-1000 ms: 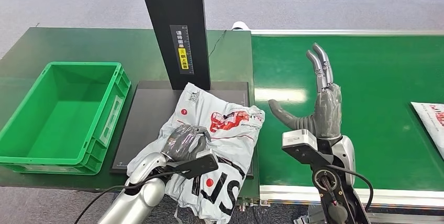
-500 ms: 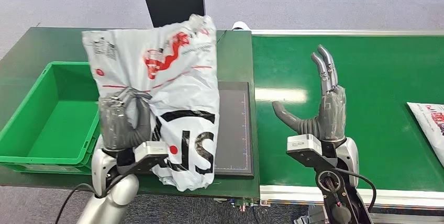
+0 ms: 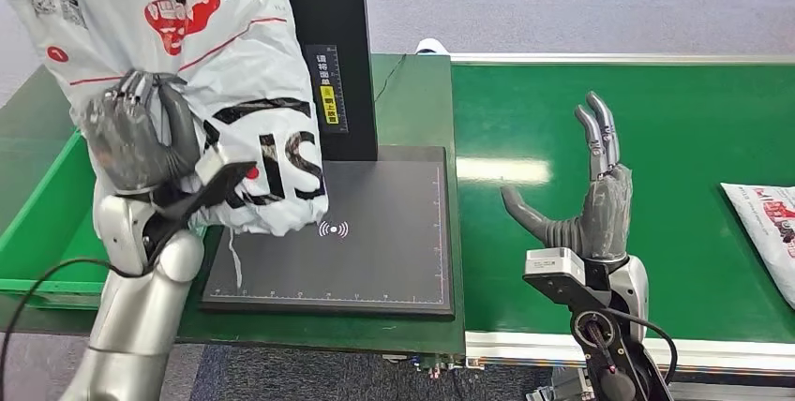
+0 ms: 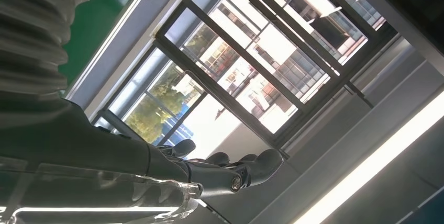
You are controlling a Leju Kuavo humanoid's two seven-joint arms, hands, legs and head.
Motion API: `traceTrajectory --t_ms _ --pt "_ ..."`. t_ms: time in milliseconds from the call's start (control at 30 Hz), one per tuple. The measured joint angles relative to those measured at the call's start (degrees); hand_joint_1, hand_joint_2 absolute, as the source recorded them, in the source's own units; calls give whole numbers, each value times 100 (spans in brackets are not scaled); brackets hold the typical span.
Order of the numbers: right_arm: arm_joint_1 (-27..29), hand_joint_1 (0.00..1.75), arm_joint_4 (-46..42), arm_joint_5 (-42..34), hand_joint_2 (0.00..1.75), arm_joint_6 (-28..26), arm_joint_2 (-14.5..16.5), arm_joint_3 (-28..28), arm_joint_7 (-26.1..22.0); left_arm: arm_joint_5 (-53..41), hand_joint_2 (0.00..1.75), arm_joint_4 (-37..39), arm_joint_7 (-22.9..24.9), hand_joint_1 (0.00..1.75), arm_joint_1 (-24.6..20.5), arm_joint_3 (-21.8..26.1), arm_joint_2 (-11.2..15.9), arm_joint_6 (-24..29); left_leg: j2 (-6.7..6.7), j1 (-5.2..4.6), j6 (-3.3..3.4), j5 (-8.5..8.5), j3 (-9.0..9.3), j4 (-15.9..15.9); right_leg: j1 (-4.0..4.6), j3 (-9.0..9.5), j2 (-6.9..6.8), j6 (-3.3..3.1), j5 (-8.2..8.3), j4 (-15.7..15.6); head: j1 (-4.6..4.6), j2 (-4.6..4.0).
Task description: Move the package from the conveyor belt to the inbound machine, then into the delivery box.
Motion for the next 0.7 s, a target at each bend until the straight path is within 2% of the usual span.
traceTrajectory --t_ms 67,167,300,500,700 --pt "-51 0 9 28 175 84 -1 8 44 -143 0 720 360 175 -527 106 121 -159 10 0 -2 5 0 -1 1 -1 3 -6 6 2 -1 0" --pt "-181 0 36 103 175 274 -2 27 158 -84 0 1805 653 175 -1202 301 324 -197 25 1 -3 8 1 -1 3 -4 9 -12 11 4 -1 0" --pt "-274 0 49 212 175 428 -12 54 266 -132 0 3023 1063 175 -1758 568 645 -342 26 2 -3 8 1 -1 4 -7 11 -13 11 5 -1 0" --pt "-380 0 98 276 175 502 -46 87 290 -236 0 4081 1422 175 -1892 821 1005 -560 26 2 -3 8 -13 -2 4 -16 10 -12 9 5 1 0" --pt "-427 0 115 297 175 537 -45 110 325 -125 0 4307 1382 175 -1864 932 1126 -593 26 1 -3 7 -15 -2 3 -18 11 -12 9 5 0 0"
